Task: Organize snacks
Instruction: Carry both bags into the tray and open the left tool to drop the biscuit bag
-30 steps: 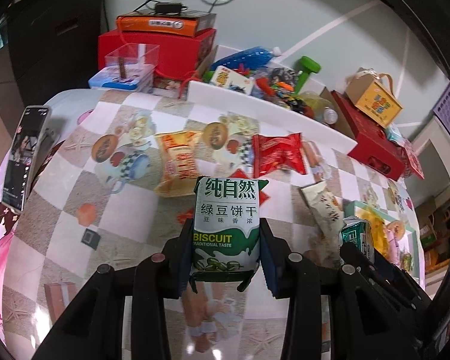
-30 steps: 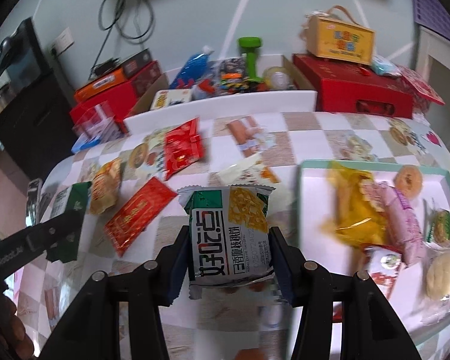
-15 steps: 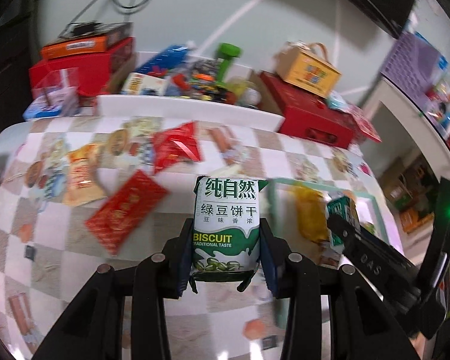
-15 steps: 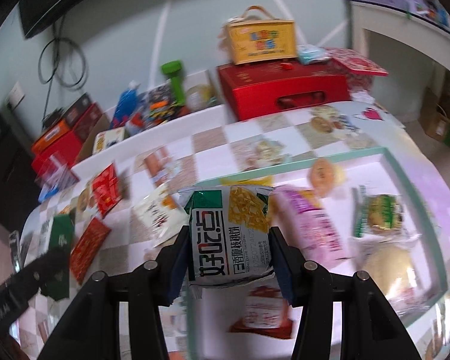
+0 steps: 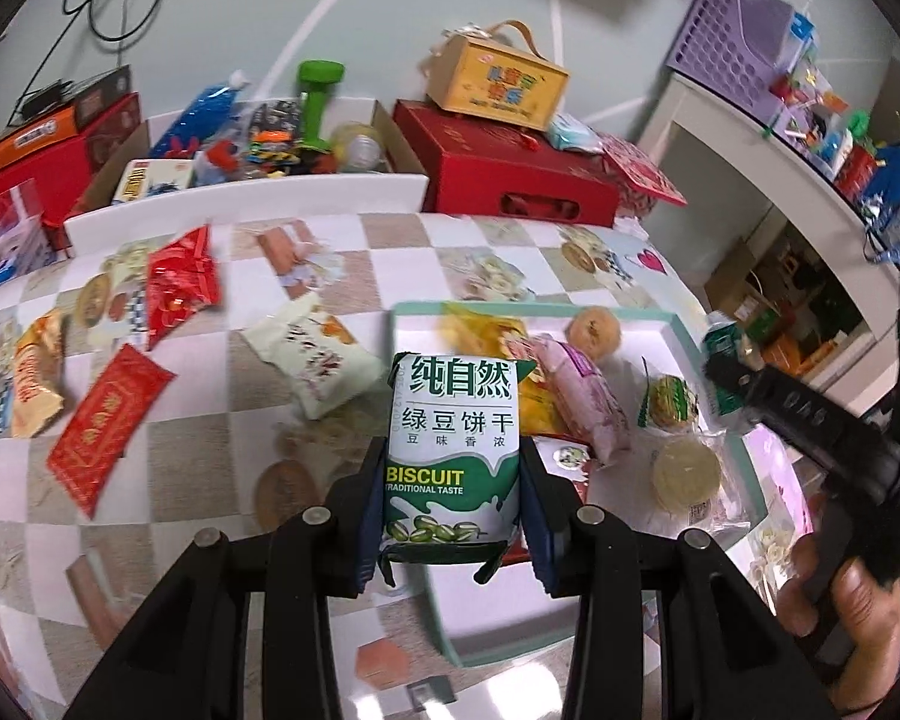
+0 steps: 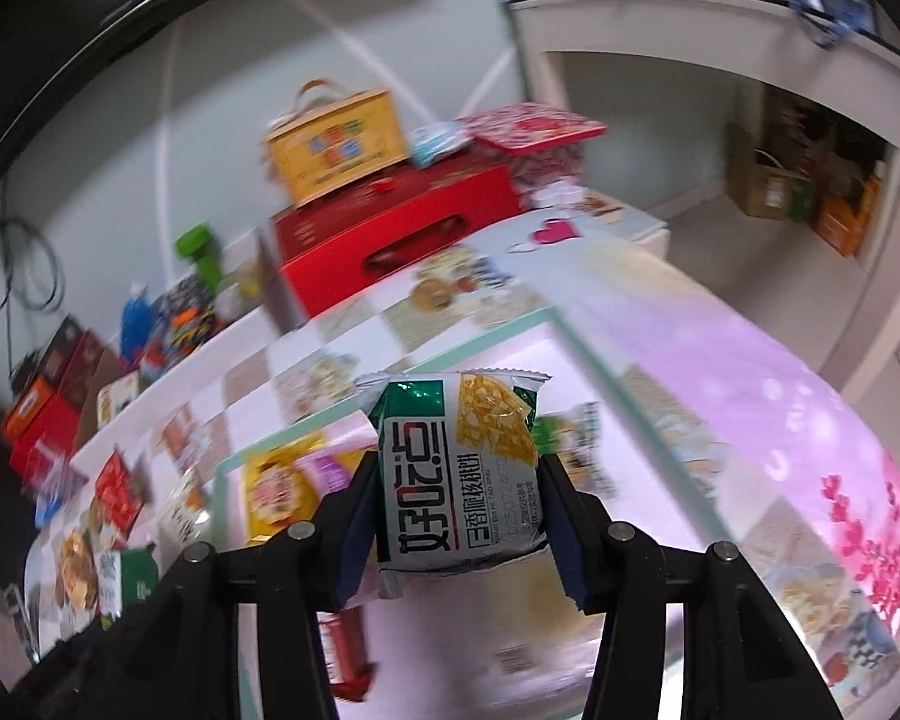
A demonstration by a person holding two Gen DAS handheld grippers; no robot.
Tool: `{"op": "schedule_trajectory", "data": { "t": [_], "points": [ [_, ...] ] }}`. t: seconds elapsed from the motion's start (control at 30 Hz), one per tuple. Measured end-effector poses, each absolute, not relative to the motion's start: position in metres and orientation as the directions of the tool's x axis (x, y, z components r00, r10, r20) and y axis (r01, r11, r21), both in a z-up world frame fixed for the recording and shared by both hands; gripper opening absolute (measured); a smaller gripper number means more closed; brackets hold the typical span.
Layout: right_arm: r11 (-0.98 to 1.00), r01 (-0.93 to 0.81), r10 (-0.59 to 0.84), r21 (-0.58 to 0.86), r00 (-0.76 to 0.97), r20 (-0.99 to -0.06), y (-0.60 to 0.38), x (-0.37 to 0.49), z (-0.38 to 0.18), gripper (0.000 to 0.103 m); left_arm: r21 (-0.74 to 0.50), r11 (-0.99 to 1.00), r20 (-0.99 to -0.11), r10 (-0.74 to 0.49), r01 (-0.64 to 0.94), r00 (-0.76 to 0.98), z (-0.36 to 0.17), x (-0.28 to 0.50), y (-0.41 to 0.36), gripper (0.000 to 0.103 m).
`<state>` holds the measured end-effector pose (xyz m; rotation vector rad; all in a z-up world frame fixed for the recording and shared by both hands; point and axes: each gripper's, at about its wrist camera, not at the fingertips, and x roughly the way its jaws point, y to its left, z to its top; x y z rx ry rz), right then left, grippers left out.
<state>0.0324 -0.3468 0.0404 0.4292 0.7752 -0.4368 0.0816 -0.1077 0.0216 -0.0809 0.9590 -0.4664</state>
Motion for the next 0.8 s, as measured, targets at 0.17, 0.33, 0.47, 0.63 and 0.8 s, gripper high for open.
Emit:
{"op": "schedule_trajectory", "data": {
  "t": [0.17,0.33,0.47,0.63,0.8],
  "points": [
    [0.8,0.559,-0.231,0.219,0.622,-0.748,-0.364,0.026,0.038,0.054,-0.247,0.895,-0.783,-0.411,0.373,0.467,0.007,0.082,-0.127,0.041],
    [0.818,0.53,-0.191,0.224,0.617,-0.763,-0.359,0.035,0.027,0.054,-0.227,0.904,-0.793,-0.388,0.363,0.47,-0.008,0.09,-0.138,0.041],
    [0.833,0.508,-0.173,0.218,0.614,-0.77,-0.351,0.042,0.021,0.054,-0.228,0.906,-0.801,-0.383,0.356,0.461,-0.018,0.096,-0.14,0.041],
    [0.854,0.49,-0.183,0.177,0.6,-0.779,-0.342,0.049,0.016,0.054,-0.212,0.908,-0.804,-0.372,0.36,0.464,-0.022,0.099,-0.146,0.041],
    [0.867,0.463,-0.161,0.185,0.61,-0.776,-0.336,0.052,0.017,0.054,-0.195,0.906,-0.809,-0.365,0.376,0.46,-0.024,0.097,-0.151,0.041]
  ]
}}
